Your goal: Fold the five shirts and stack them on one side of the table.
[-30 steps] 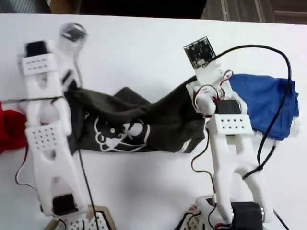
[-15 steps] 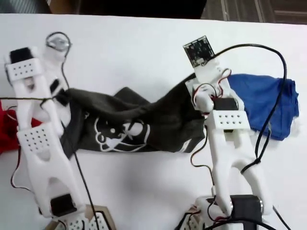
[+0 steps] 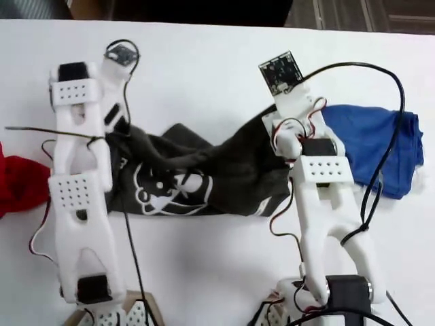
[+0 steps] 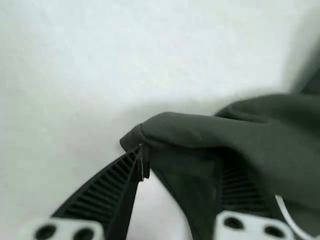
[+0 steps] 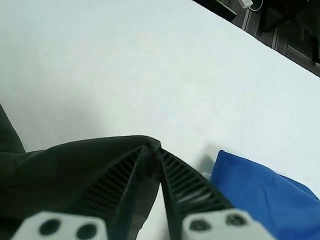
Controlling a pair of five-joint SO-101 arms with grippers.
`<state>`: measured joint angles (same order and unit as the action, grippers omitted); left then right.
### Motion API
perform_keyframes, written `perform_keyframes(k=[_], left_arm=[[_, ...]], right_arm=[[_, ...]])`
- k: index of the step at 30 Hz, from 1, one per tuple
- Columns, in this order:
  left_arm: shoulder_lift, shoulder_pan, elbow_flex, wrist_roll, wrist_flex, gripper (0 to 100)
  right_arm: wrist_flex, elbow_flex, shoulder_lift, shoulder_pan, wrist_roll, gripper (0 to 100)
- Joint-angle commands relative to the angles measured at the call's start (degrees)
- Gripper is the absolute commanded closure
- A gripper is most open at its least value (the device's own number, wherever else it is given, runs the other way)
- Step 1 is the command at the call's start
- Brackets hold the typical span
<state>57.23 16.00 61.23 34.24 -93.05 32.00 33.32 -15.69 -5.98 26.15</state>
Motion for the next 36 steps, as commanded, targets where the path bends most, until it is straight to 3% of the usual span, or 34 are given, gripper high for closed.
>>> perform_keyframes(k=[1, 6, 11, 19, 30, 33, 36], left_arm=[[-0.4, 0.9, 2.5, -5.7, 6.8, 79], [-0.5, 0.4, 6.6, -10.2, 4.1, 80], [-0.1, -3.6, 13.0, -2.5, -8.9, 77], [-3.5, -4.5, 4.9, 5.1, -9.5, 77], [-1.5, -4.0, 0.0, 6.9, -5.1, 77], [-1.1, -2.2, 0.0, 6.2, -0.2, 77], [-1.2, -0.3, 0.0, 0.9, 7.6, 80]], right_arm=[[-1.0, -0.6, -0.1, 0.4, 0.0, 97.6], [-1.0, -0.5, -0.1, 0.5, 0.0, 97.6], [-1.0, -0.5, -0.1, 0.6, 0.0, 97.6], [-1.0, -0.5, -0.1, 0.5, -0.2, 97.6], [-1.0, -0.5, -0.1, 0.6, -0.2, 97.6], [-1.0, -0.5, -0.1, 0.6, -0.2, 97.6], [-1.0, -0.5, -0.1, 0.6, -0.2, 97.6]])
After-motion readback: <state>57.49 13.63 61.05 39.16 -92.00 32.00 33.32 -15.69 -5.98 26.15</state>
